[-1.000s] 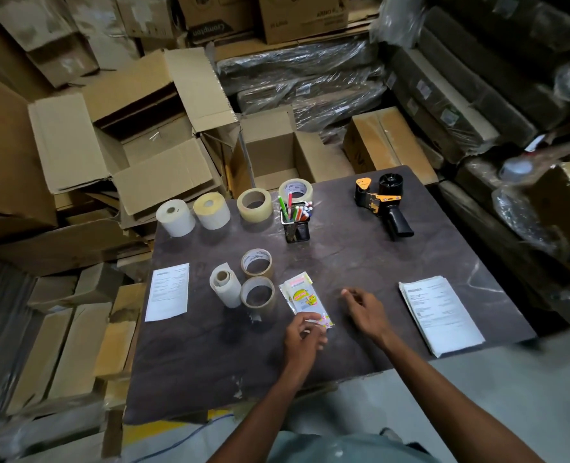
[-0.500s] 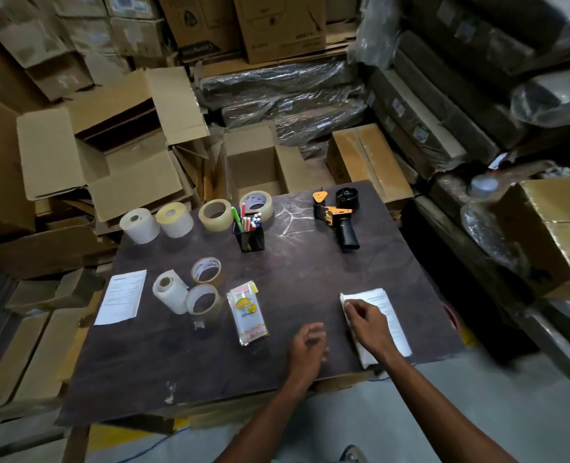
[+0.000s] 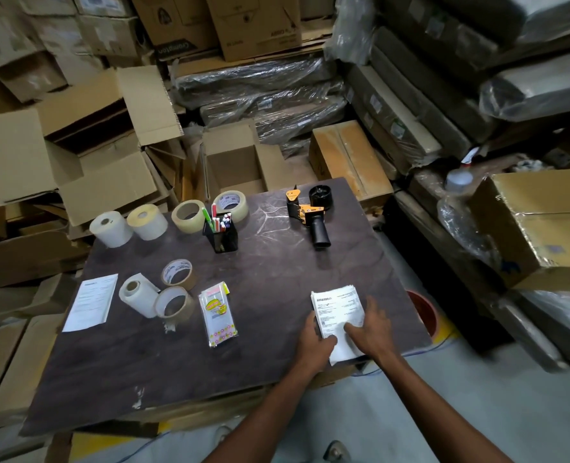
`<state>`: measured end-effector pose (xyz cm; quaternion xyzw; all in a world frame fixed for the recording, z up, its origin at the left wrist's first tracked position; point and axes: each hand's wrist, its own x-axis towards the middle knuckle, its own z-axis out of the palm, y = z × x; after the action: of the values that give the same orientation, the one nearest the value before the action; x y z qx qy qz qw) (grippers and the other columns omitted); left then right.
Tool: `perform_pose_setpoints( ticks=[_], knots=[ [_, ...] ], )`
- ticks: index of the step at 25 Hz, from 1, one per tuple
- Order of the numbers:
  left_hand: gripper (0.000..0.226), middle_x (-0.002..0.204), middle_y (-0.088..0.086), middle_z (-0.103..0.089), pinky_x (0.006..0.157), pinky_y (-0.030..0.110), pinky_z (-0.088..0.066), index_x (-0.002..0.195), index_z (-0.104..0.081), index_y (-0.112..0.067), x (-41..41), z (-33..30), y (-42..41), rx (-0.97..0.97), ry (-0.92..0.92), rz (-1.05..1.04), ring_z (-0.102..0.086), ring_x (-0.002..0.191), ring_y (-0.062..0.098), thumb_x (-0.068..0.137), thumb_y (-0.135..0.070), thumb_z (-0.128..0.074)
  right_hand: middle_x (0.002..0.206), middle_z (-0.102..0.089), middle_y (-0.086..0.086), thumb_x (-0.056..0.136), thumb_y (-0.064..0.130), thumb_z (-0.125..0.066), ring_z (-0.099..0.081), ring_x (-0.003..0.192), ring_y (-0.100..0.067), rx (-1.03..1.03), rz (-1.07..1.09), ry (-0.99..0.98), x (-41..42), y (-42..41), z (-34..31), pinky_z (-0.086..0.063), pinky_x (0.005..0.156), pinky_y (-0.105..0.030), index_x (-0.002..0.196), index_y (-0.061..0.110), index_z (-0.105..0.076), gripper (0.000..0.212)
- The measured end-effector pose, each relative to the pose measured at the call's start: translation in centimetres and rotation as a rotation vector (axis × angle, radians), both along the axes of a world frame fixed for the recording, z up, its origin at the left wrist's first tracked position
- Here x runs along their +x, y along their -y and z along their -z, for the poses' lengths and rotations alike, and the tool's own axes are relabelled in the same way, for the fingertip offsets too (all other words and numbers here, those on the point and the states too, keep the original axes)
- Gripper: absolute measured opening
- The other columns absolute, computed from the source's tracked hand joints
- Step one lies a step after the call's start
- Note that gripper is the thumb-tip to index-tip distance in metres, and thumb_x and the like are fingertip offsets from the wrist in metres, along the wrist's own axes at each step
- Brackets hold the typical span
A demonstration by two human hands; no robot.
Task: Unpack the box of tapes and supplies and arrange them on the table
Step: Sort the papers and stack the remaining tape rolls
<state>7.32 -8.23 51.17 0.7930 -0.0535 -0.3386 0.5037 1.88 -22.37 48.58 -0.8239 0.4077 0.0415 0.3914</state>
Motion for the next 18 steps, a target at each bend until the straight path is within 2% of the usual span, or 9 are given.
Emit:
perform_pose_setpoints(
  ticks=[2, 4, 7, 12, 18],
  knots=[
    [0.065, 0.139, -0.001, -0.053, 0.097, 0.027, -0.050, 0.143, -0.043, -0.022, -0.4, 0.0, 0.5, 0.108, 0.097, 0.066, -0.055, 0.116, 0.014, 0.083, -0.008, -0.065, 0.153, -0.037, -0.020, 0.082, 0.031, -0.073, -0.034, 0.141, -0.040, 0.012, -0.020, -0.033, 0.0, 0.0, 0.3, -0.029, 0.116, -0.048, 0.156, 0.009, -0.017, 0.096],
    [0.060, 0.137, 0.000, -0.044, 0.101, 0.028, -0.046, 0.139, -0.046, -0.019, -0.9, 0.5, 0.5, 0.246, 0.194, 0.158, -0.049, 0.124, 0.020, 0.082, -0.012, -0.063, 0.154, -0.034, -0.022, 0.083, 0.027, -0.073, -0.032, 0.141, -0.040, -0.010, -0.033, -0.051, 0.1, -0.3, 0.2, -0.030, 0.115, -0.045, 0.158, 0.007, -0.009, 0.101],
    [0.052, 0.132, -0.002, -0.038, 0.101, 0.031, -0.045, 0.134, -0.050, -0.018, -1.5, 1.7, -0.1, 0.356, 0.347, 0.259, -0.042, 0.120, 0.022, 0.083, -0.015, -0.061, 0.150, -0.034, -0.023, 0.084, 0.025, -0.071, -0.035, 0.137, -0.039, -0.065, -0.054, -0.077, 0.3, -0.8, -0.1, -0.032, 0.113, -0.041, 0.158, 0.004, -0.005, 0.101],
    [0.050, 0.123, -0.003, -0.042, 0.095, 0.034, -0.052, 0.130, -0.053, -0.016, -0.6, 2.0, -0.5, 0.343, 0.346, 0.239, -0.048, 0.113, 0.019, 0.081, -0.017, -0.065, 0.147, -0.039, -0.023, 0.081, 0.028, -0.073, -0.045, 0.130, -0.040, -0.019, 0.031, -0.063, 0.7, -1.5, -0.6, -0.040, 0.107, -0.044, 0.157, 0.004, -0.010, 0.102],
    [0.064, 0.129, -0.003, -0.042, 0.101, 0.037, -0.044, 0.146, -0.042, -0.028, -0.3, 2.3, -1.2, 0.543, 0.488, 0.321, -0.041, 0.120, 0.023, 0.086, -0.039, -0.061, 0.145, -0.039, -0.022, 0.084, 0.031, -0.068, -0.040, 0.130, -0.036, -0.092, 0.010, -0.122, 1.1, -3.1, -1.1, -0.036, 0.108, -0.039, 0.157, 0.004, -0.003, 0.102]
  ],
)
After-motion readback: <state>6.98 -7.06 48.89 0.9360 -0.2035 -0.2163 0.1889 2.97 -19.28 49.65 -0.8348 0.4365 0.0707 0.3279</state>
